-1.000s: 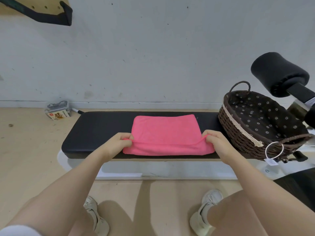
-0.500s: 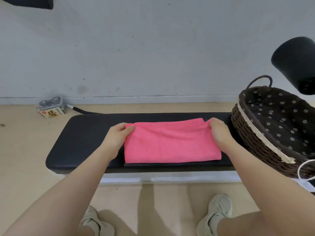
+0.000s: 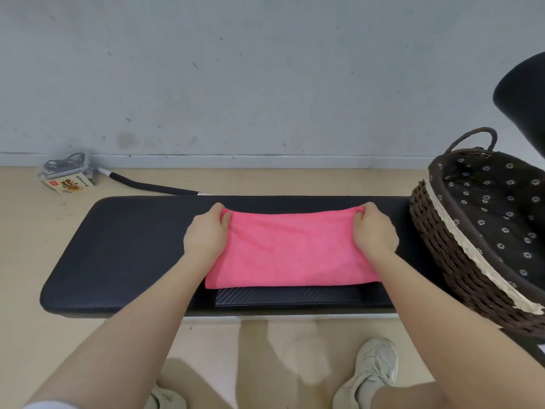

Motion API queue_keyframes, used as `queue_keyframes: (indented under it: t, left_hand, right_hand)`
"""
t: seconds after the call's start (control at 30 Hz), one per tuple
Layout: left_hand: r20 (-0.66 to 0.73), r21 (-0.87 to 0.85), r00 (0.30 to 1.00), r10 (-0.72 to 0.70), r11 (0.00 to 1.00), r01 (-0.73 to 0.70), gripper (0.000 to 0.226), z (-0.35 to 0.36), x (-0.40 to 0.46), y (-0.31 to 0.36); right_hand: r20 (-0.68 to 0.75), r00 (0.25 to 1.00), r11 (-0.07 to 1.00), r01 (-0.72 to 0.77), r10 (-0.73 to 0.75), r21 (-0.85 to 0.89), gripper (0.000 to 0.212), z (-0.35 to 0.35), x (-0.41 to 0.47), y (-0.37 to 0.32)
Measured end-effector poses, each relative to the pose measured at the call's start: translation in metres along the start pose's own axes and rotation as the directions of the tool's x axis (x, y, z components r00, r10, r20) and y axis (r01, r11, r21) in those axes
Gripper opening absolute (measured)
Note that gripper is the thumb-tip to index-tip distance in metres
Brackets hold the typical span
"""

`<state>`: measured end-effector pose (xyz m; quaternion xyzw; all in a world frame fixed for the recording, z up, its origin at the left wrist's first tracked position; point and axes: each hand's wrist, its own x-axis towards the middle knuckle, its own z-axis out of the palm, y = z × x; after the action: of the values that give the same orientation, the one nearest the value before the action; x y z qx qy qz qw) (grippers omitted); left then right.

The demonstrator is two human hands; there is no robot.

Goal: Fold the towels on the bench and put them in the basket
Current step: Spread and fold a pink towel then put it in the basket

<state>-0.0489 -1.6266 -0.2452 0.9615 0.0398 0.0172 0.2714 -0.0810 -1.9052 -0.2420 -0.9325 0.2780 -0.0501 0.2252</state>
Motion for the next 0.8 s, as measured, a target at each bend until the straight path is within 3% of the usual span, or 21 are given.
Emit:
queue_keyframes:
  t: [0.17, 0.37, 0.47, 0.53, 0.6, 0.67, 0.7, 0.8]
  left_hand:
    - [-0.018, 0.130, 1.000, -0.018, 0.991, 0.020, 0.032, 0.004, 0.002, 0.010]
    - [-0.035, 0.300, 0.999, 0.028, 0.954, -0.016, 0.037, 0.004, -0.001, 0.011]
    - [-0.137, 0.396, 0.927, 0.349, 0.877, -0.271, 0.036, 0.006, -0.008, 0.009]
    - [-0.070, 0.380, 0.813, 0.577, 0.769, -0.514, 0.039, 0.015, -0.014, 0.016]
    - [0.181, 0.223, 0.783, 0.595, 0.750, -0.623, 0.055, 0.025, -0.024, 0.024]
    - [0.316, 0.108, 0.787, 0.530, 0.804, -0.585, 0.072, 0.034, -0.031, 0.022]
    - [0.327, 0.113, 0.798, 0.507, 0.817, -0.565, 0.075, 0.037, -0.032, 0.020]
    - [0.351, 0.195, 0.813, 0.464, 0.813, -0.549, 0.085, 0.035, -0.033, 0.012]
  right_hand:
    - [-0.098, 0.995, 1.000, 0.005, -0.005, -0.003, 0.032, 0.007, -0.002, 0.002]
    - [-0.074, 0.997, 0.992, -0.011, 0.002, -0.126, 0.028, 0.006, -0.002, -0.004]
    - [-0.124, 0.987, 0.957, 0.063, -0.102, -0.283, 0.032, 0.004, -0.010, -0.008]
    - [-0.144, 0.938, 0.933, 0.279, -0.316, -0.229, 0.042, 0.005, -0.021, -0.029]
    - [-0.003, 0.845, 0.845, 0.535, -0.535, 0.013, 0.044, 0.013, -0.043, -0.060]
    - [0.222, 0.757, 0.785, 0.558, -0.615, 0.270, 0.047, 0.029, -0.067, -0.079]
    - [0.303, 0.725, 0.784, 0.543, -0.618, 0.301, 0.050, 0.037, -0.073, -0.081]
    - [0.387, 0.684, 0.772, 0.622, -0.618, 0.132, 0.055, 0.051, -0.074, -0.070]
